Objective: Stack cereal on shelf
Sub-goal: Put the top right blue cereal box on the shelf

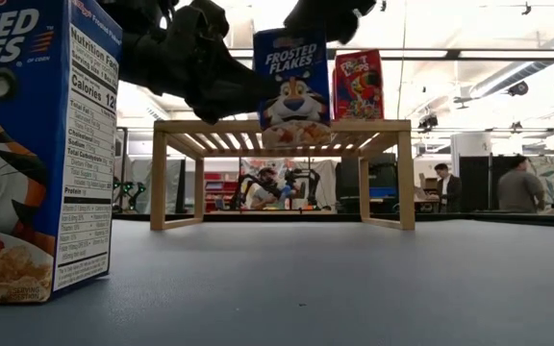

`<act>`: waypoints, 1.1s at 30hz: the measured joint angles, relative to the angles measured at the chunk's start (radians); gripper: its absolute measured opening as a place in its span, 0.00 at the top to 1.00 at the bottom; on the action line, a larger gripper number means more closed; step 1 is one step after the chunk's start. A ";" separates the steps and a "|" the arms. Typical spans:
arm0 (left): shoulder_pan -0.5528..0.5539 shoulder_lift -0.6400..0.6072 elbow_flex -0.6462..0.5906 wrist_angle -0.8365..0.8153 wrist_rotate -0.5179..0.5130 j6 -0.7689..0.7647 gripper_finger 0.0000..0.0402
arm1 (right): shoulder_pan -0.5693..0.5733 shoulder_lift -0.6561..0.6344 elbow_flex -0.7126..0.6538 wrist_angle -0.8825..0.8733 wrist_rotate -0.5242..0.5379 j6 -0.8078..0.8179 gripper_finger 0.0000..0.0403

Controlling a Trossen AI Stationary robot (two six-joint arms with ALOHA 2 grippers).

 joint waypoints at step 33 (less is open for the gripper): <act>0.754 -0.752 0.056 -0.635 0.518 0.119 0.59 | 0.339 -0.703 -0.719 0.395 0.397 -0.097 0.26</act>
